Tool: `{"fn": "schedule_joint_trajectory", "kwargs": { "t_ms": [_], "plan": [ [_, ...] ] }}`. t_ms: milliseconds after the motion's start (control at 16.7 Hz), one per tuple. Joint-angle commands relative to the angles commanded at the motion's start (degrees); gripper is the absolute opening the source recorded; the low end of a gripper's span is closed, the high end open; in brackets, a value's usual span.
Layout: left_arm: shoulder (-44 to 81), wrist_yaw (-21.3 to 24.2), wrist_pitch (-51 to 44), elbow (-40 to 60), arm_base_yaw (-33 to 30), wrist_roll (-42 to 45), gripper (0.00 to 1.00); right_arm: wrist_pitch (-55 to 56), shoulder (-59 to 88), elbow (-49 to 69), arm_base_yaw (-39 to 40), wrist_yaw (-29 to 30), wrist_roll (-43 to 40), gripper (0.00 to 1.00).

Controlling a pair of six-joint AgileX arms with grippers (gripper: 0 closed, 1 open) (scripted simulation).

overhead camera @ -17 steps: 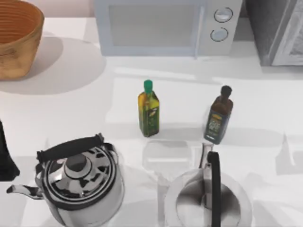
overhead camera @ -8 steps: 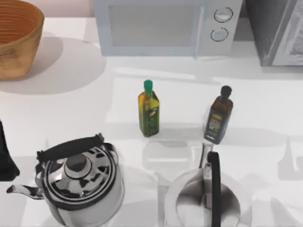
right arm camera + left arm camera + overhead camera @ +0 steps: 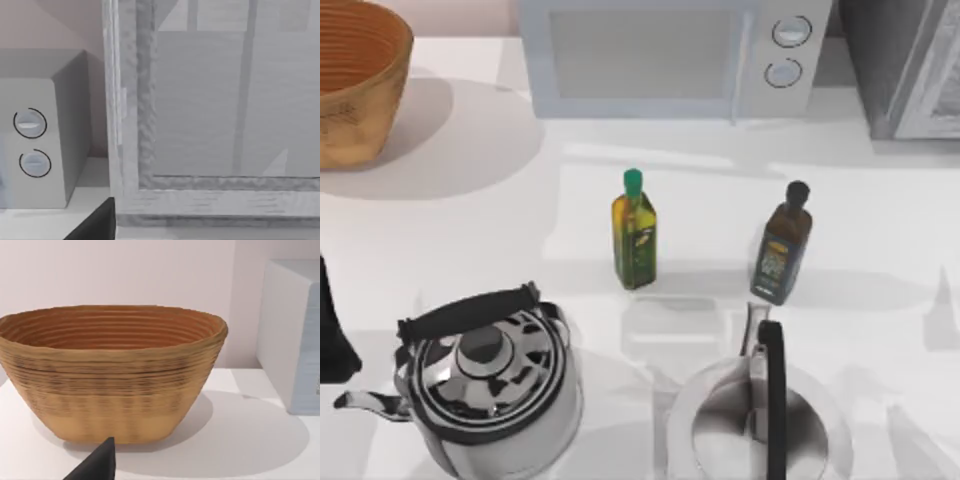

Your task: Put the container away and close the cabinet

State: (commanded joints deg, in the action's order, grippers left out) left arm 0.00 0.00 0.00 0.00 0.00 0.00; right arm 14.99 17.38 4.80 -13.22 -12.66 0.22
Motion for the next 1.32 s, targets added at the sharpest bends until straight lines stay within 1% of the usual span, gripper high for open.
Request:
{"fn": "schedule_joint_trajectory", "kwargs": {
  "t_ms": [540,780,900,1020,1320],
  "plan": [
    [0.0,0.0,0.0,0.0,0.0,0.0,1.00,35.6,47.0,11.0,-29.9,-30.0,0.7,1.00],
    [0.0,0.0,0.0,0.0,0.0,0.0,1.00,47.8,63.4,14.8,-40.2,-40.1,0.9,1.00],
    [0.0,0.0,0.0,0.0,0.0,0.0,1.00,51.7,68.5,15.8,-43.5,-43.4,1.0,1.00],
    [0.0,0.0,0.0,0.0,0.0,0.0,1.00,53.6,71.1,16.2,-45.3,-45.1,1.0,1.00],
    [0.0,0.0,0.0,0.0,0.0,0.0,1.00,53.6,71.4,16.0,-45.3,-45.2,1.0,1.00]
  ]
}}
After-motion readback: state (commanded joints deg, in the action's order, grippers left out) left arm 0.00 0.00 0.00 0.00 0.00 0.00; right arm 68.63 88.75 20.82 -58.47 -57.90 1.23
